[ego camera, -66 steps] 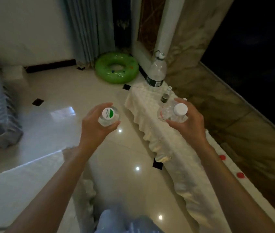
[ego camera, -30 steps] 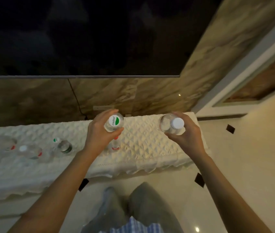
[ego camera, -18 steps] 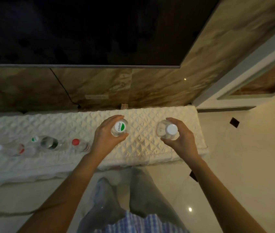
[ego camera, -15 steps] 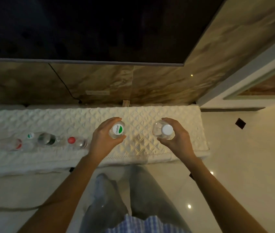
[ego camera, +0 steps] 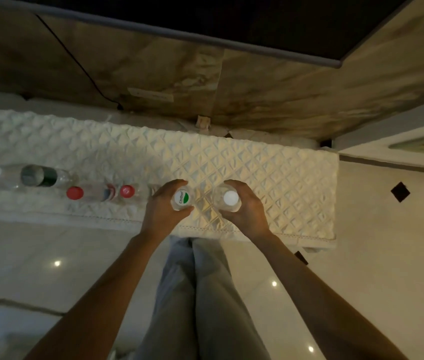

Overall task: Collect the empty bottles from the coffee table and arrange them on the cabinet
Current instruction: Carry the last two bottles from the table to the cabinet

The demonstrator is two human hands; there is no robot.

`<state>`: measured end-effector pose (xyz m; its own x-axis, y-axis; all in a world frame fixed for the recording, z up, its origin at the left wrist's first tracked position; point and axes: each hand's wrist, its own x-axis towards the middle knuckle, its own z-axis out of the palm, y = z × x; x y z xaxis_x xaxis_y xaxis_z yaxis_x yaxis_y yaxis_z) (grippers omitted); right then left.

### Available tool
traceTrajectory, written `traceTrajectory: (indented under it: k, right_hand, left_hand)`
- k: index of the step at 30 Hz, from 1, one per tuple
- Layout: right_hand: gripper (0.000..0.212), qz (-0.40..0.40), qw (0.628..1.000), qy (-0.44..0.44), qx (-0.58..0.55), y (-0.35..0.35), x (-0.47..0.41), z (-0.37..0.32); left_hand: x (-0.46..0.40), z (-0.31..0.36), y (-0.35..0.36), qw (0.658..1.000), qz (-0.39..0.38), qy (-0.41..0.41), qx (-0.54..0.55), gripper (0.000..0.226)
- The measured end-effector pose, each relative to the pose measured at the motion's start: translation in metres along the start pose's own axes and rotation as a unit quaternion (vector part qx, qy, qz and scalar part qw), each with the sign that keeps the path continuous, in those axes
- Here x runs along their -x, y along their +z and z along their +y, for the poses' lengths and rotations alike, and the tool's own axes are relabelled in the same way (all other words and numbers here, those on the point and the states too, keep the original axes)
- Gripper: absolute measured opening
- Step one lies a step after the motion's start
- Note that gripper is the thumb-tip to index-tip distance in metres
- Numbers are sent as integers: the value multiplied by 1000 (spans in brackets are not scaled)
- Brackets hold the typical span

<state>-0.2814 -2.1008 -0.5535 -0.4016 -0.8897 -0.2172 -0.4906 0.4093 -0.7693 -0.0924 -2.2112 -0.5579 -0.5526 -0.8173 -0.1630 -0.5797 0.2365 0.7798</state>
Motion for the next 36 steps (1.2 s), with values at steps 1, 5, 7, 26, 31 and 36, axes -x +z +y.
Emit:
traceTrajectory:
  k: [1, 5, 7, 26, 31, 36]
  right_hand:
    - [63, 3, 1000, 2, -3, 8, -3, 7]
    - [61, 10, 1000, -6, 3, 35, -13, 31]
    - [62, 10, 1000, -9, 13, 44, -16, 41]
    - [70, 16, 999, 39, 17, 64, -18, 78]
    - [69, 12, 999, 29, 28, 56, -15, 71]
    - [70, -33, 994, 46, 94, 34, -13, 48]
  left_hand:
    - [-4, -8, 6, 1000, 1, -5, 0, 62]
    - [-21, -36, 24, 1000, -3, -27, 6, 60]
    - [-26, -48, 32, 1000, -9, -25, 9, 59]
    - [-26, -87, 50, 999, -48, 8, -3, 65]
    - [-26, -83, 42, 997, -68, -12, 27, 65]
    - [-27, -61, 23, 995, -98, -22, -12, 67]
